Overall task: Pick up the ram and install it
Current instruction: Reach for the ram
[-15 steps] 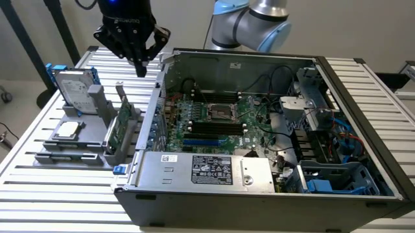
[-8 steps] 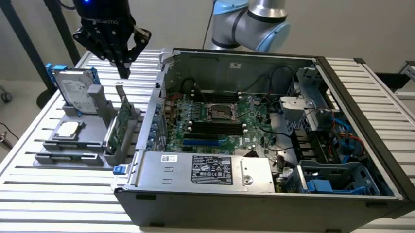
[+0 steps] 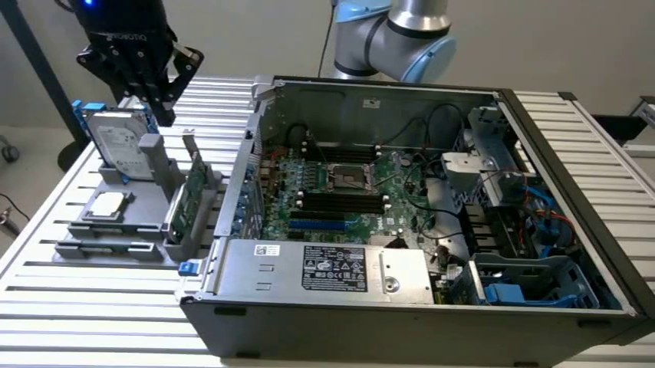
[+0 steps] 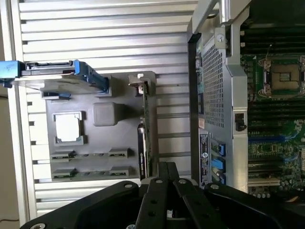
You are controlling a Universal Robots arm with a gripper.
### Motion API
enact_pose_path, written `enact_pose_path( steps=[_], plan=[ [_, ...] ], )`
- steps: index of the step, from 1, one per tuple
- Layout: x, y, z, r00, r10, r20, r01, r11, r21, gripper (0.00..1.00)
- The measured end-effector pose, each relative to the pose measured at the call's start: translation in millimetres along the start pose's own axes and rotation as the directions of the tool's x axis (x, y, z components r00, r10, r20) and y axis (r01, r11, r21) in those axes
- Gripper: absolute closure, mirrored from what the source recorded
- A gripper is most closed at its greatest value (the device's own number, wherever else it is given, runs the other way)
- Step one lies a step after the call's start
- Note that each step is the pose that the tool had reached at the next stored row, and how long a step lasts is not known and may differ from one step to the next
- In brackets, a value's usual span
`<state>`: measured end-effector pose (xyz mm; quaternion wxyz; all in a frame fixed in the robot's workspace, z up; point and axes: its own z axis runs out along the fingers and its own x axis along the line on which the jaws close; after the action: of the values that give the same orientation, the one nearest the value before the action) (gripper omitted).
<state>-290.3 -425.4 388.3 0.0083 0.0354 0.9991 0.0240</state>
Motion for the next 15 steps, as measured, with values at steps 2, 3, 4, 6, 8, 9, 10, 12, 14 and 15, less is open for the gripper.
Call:
enact_pose_path(
  steps=[2, 3, 4, 6, 8, 9, 10, 12, 14, 15],
  plan=[
    [9.1, -2.1, 0.0, 1.0000, 0.000, -0.0004, 0.000, 1.0000, 0.0001, 0.89],
    [13.7, -3.2, 0.1, 1.0000, 0.000, -0.0006, 0.000, 1.0000, 0.0001, 0.89],
    [18.2, -4.2, 0.1, 1.0000, 0.000, -0.0009, 0.000, 1.0000, 0.0001, 0.89],
    [26.9, -6.2, 0.1, 1.0000, 0.000, -0.0014, 0.000, 1.0000, 0.0002, 0.89],
    [35.9, -8.3, 0.2, 1.0000, 0.000, -0.0018, 0.000, 1.0000, 0.0002, 0.89],
    [40.6, -9.4, 0.3, 1.0000, 0.000, -0.0019, 0.000, 1.0000, 0.0002, 0.89],
    [45.1, -10.4, 0.3, 1.0000, 0.000, -0.0023, 0.000, 1.0000, 0.0003, 0.89],
    [53.9, -12.5, 0.4, 1.0000, 0.000, -0.0026, 0.000, 1.0000, 0.0003, 0.89],
    [63.1, -14.5, 0.4, 1.0000, 0.000, -0.0032, 0.000, 1.0000, 0.0003, 0.89],
    [67.6, -15.6, 0.5, 1.0000, 0.000, -0.0034, 0.000, 1.0000, 0.0003, 0.89]
  ],
)
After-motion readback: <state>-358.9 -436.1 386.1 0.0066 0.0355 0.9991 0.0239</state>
